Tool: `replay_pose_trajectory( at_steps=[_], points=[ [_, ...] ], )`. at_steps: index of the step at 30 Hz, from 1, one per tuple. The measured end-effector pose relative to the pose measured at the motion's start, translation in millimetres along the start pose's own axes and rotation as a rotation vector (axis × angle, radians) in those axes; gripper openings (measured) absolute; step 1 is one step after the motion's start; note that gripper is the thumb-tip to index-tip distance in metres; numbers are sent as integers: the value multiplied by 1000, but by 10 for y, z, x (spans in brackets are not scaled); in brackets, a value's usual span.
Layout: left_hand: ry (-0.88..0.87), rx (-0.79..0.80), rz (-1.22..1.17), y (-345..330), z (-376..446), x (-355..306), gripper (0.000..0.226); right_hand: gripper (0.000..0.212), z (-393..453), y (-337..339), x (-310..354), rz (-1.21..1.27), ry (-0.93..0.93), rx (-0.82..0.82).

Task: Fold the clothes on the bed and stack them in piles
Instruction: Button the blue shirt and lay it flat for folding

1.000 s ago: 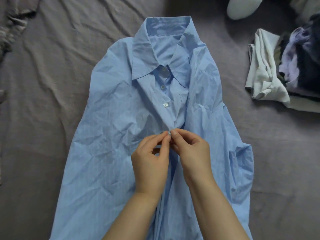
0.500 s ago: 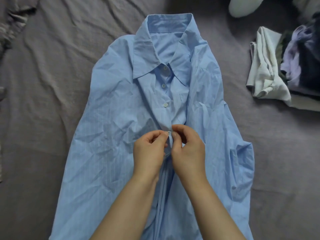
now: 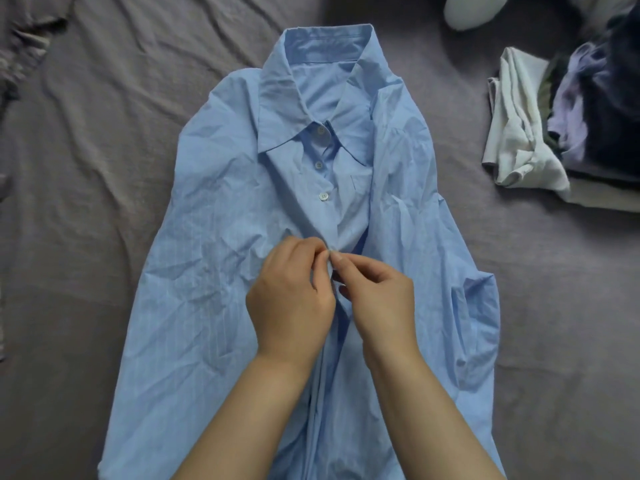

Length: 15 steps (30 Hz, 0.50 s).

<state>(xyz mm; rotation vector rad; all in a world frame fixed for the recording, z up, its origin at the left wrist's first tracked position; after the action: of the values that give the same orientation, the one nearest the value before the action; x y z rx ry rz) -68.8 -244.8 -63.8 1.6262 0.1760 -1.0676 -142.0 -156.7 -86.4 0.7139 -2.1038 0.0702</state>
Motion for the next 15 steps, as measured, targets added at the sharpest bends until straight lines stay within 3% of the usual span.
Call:
replay_pose_trajectory(
  at_steps=[4,9,15],
  points=[
    [-29,-58,14,-5,-103,2,10,10,-21,-55,-84,80,-80,84],
    [39,26,4,-72,-112,-5,9,10,-15,-24,-78,-67,-5,-6],
    [111,238,-249,-82,1,146,11,15,1,64,125,-672,487,-68]
  ],
)
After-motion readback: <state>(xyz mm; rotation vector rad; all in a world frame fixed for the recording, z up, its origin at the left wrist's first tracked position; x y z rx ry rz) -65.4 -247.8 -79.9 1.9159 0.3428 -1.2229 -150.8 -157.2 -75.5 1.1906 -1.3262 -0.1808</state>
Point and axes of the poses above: each hand's wrist, its own z-axis towards the middle knuckle, its own y-axis out of the back of the hand, x = y × z, the point moved 5 cm from there along z, towards the middle knuckle, and after that the axes turned 5 degrees about -z, right-handed, at the moved point
